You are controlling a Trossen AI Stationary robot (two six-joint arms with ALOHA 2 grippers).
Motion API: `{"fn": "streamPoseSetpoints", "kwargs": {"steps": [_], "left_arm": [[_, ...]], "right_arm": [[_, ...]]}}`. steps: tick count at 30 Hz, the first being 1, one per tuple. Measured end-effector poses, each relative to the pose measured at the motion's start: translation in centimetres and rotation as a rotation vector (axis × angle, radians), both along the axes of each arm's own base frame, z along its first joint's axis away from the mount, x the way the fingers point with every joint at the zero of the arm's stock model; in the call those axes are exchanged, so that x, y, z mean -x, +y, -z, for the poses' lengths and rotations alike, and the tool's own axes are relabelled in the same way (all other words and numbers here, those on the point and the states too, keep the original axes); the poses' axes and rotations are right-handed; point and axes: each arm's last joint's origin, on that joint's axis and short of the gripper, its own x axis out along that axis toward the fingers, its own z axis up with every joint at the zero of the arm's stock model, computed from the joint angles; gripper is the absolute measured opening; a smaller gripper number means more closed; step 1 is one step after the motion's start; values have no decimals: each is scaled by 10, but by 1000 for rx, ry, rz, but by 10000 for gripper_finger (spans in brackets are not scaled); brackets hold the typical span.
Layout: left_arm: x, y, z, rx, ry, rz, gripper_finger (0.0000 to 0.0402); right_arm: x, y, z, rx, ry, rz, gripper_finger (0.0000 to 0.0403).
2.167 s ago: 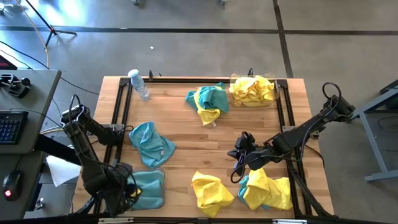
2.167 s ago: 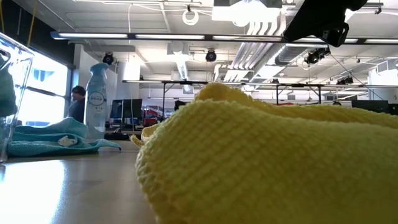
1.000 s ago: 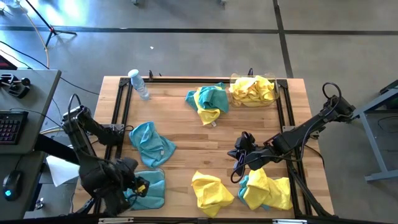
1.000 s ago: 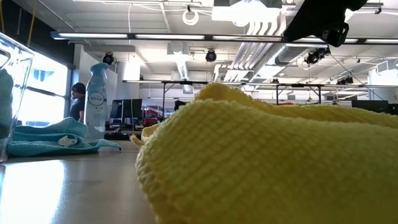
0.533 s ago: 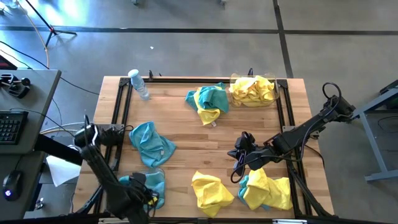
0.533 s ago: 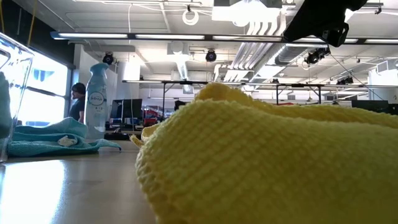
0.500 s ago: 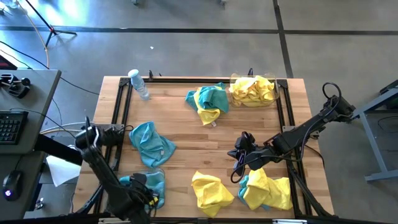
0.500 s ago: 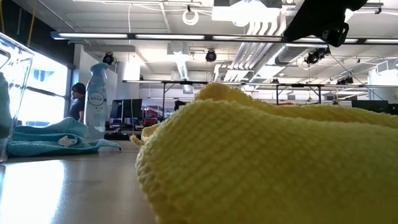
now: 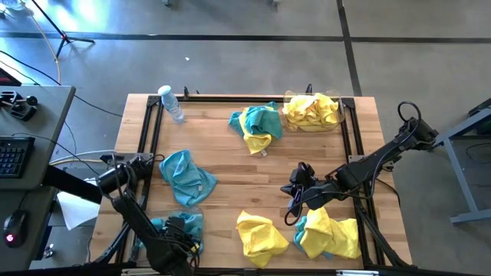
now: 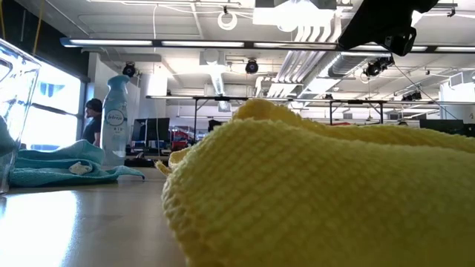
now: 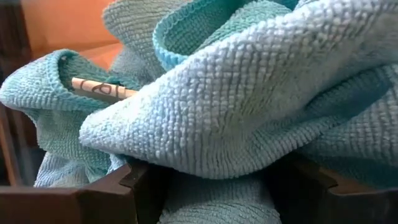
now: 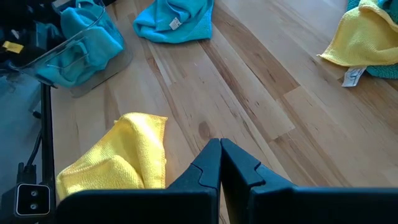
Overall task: Sort microfiber towel by color & place in baskets
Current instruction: Put the blue microfiber towel into the bottom transparent bin
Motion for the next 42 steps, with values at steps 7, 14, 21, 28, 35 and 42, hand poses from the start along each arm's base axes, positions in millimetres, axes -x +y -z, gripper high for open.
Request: {"fn": "streamPoseSetpoints", "kwargs": {"steps": [7, 14, 21, 28, 35, 42], "left_arm": [[5, 5, -28, 47, -20, 6, 230], [19, 21, -69, 59, -93, 39, 230], [35, 42, -104, 41, -137, 97, 230], [35, 64, -123, -33, -160, 329, 230], [12, 97, -122, -150, -100, 611, 230], [-11, 141, -114, -244, -15, 820, 230]], "right_arm": [[0, 0, 0, 4, 1, -4, 0], [0, 0, 0, 8, 2, -7, 0], [0, 0, 0, 9, 2, -7, 0], [-2, 1, -2, -12, -33, -7, 0], [-9, 1, -12, -36, -203, 160, 0], [-12, -1, -19, -21, -312, 260, 0]]}}
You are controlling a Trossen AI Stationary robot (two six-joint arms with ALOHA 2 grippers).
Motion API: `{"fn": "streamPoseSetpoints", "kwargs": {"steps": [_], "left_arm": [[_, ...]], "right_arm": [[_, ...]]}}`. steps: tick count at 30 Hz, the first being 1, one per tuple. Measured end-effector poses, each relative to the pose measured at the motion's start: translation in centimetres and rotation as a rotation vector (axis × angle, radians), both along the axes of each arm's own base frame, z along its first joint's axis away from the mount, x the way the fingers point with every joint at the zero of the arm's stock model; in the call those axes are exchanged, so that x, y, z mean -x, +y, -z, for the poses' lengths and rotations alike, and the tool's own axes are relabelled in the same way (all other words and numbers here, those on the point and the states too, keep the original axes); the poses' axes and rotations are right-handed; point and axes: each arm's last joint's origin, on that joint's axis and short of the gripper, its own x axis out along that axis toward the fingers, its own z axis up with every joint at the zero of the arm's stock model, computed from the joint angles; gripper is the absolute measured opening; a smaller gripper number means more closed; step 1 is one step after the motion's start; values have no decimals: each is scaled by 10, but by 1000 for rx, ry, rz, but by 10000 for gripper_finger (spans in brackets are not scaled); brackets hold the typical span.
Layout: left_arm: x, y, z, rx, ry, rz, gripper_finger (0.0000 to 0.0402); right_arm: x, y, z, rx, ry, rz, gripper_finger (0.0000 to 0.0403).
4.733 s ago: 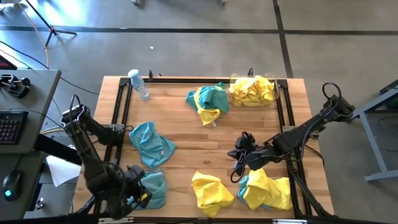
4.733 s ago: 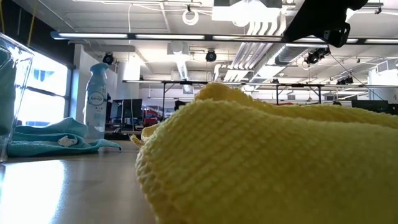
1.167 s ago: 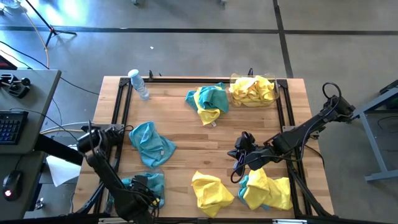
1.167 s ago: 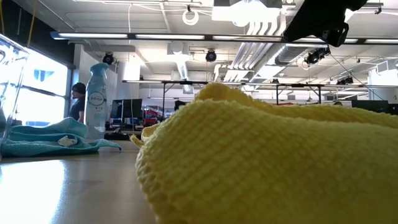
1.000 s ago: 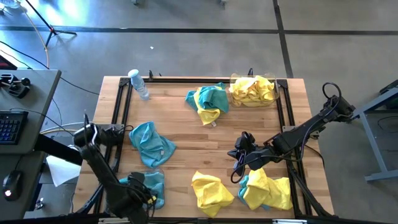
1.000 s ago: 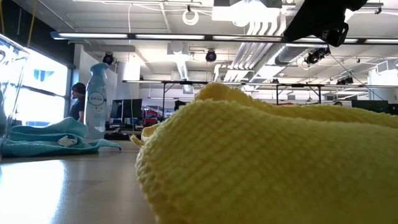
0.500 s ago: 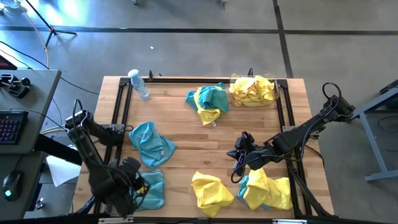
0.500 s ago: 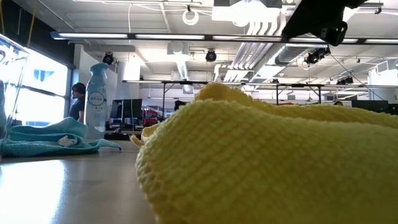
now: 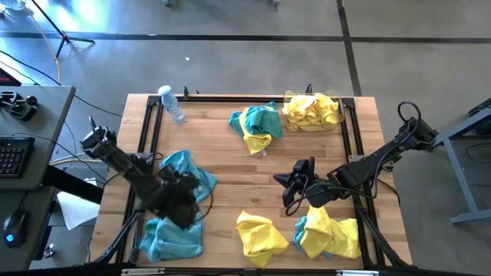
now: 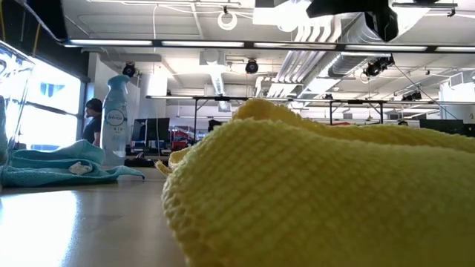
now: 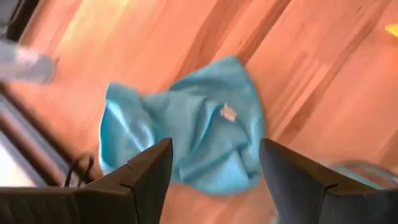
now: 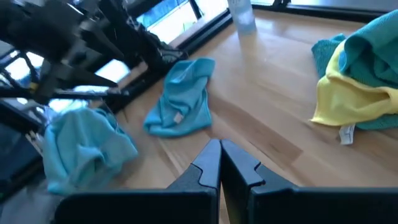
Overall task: Sort microfiber towel by color & place in baskets
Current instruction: Put the blue microfiber towel into the bottom transparent bin
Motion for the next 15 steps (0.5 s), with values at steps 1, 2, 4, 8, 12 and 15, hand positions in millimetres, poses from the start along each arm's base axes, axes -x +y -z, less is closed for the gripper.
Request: {"fn": "streamPoseSetpoints", "kwargs": {"steps": [1, 2, 4, 8, 12, 15], "left_arm": [[-3, 7, 2, 11, -10, 19, 230], [-6, 13, 4, 23, -28, 38, 230], [-11, 27, 6, 52, -82, 79, 229], [-13, 54, 13, 97, -207, 125, 230], [0, 80, 18, 109, -280, 78, 230], [12, 93, 19, 115, -311, 36, 230]], "right_arm": [[-1, -1, -1, -1, -7, 7, 0], [-1, -2, -1, -6, -13, 13, 0], [-3, -5, -1, -22, -19, 34, 0], [-7, -15, -1, -38, -25, 78, 0], [-16, -36, 0, -23, 15, 79, 6], [-25, -63, 1, -5, 74, 42, 24]]}}
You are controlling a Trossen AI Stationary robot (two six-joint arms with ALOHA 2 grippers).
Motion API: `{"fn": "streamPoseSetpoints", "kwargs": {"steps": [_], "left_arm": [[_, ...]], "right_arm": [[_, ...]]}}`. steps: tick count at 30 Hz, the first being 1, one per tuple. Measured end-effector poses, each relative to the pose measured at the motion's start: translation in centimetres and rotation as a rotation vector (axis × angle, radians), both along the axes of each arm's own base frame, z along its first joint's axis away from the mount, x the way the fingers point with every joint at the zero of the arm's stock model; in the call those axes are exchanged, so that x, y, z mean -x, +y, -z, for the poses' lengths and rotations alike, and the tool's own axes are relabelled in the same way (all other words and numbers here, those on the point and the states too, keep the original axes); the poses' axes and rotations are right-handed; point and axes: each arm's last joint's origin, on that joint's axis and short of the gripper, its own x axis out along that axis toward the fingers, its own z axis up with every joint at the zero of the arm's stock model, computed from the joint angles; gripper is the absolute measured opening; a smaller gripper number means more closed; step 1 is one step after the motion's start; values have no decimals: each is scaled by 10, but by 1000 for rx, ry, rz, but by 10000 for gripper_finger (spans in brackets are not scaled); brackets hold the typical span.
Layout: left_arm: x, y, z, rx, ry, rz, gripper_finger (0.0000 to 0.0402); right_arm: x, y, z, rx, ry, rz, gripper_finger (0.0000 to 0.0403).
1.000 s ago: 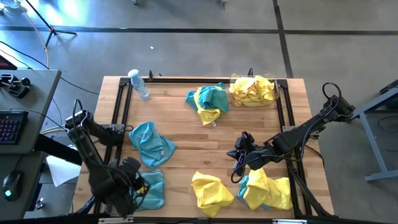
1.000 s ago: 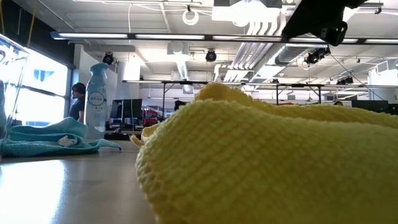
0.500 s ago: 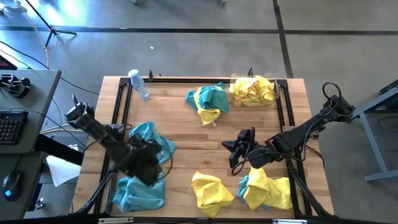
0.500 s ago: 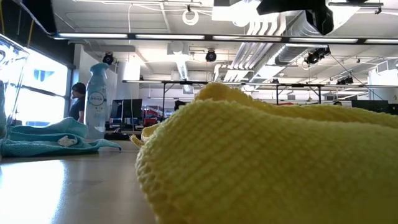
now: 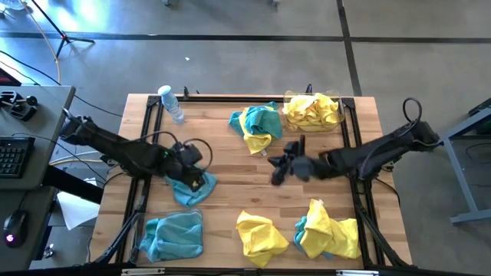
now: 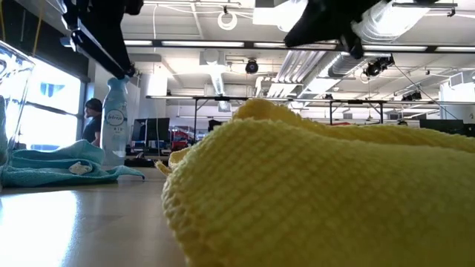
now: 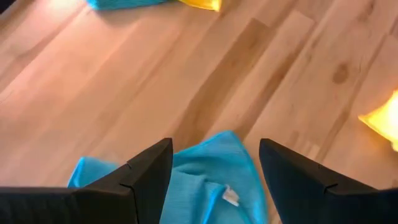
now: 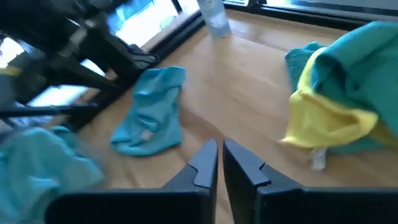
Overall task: Sort microfiber towel by color & place in baskets
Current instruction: Put the blue microfiber towel into the bottom transparent bin
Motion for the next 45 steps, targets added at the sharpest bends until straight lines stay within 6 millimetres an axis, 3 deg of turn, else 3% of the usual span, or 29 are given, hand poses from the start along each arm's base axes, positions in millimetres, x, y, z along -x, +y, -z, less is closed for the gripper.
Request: {"fn": "streamPoseSetpoints", "kwargs": {"steps": [7, 15, 22, 28, 34, 45], "left_arm": [[18, 20, -16, -32, -111, -83, 230], [32, 43, -31, -63, -215, -222, 230], [33, 58, -33, -67, -226, -311, 230], [32, 65, -33, -57, -239, -372, 230], [31, 67, -33, -56, -245, -380, 230], [31, 66, -33, -46, -241, -373, 230]], "right_arm": [[-11, -86, -10, 119, 91, -40, 86], [-4, -179, -31, 228, 201, -79, 124], [-36, -236, -27, 247, 427, -259, 124], [-61, -268, -4, 175, 689, -394, 124], [-70, -293, 29, 101, 812, -445, 124], [-78, -297, 55, 121, 856, -571, 120]]}}
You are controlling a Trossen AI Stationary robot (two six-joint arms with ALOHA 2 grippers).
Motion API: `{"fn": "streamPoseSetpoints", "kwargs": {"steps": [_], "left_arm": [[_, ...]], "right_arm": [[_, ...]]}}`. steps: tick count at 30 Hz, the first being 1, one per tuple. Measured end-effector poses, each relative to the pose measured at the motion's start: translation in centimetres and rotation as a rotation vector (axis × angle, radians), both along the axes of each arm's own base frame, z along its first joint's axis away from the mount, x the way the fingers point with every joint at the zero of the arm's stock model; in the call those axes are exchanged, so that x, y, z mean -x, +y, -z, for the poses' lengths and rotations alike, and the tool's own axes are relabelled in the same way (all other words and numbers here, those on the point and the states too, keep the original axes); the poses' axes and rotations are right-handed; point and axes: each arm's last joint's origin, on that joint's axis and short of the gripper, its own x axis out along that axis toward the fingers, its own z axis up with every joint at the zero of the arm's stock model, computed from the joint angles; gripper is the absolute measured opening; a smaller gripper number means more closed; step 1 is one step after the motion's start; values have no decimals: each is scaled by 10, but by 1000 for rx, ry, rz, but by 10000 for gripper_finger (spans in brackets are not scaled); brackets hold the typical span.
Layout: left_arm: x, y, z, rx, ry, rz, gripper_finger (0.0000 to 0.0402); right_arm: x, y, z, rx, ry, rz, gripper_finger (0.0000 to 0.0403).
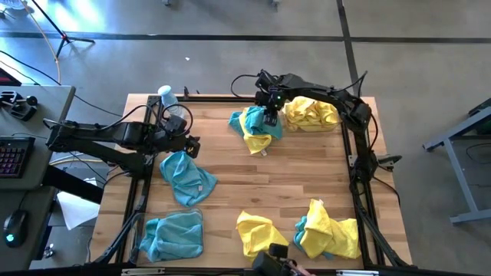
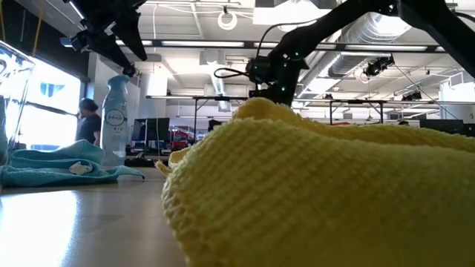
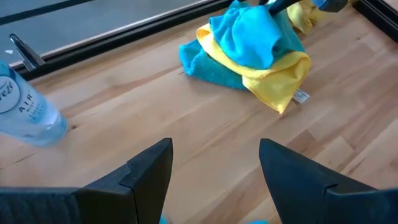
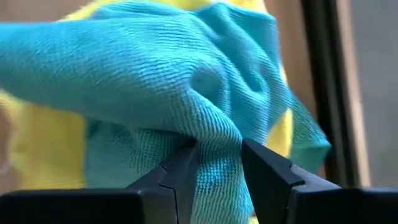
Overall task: Sort microfiber towel by color & place in baskets
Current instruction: Put the blue microfiber towel into the bottom transparent bin
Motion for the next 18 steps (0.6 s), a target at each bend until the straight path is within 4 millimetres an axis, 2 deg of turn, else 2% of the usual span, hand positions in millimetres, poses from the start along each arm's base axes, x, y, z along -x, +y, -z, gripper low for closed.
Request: {"fn": "streamPoseSetpoints", "kwargs": {"steps": [3, 8, 12, 18], "left_arm": [[0, -1, 0, 27, 2, 19, 230], [-1, -2, 1, 64, -1, 45, 230], [-1, -4, 1, 80, -4, 66, 230], [-1, -12, 1, 81, -3, 110, 230]], "right_arm": [[-3, 3, 1, -70, -50, -40, 97], [-10, 10, 0, -117, -107, -49, 12], [-13, 20, -5, -119, -102, -31, 9], [-18, 50, -36, -73, -149, -13, 2]]}}
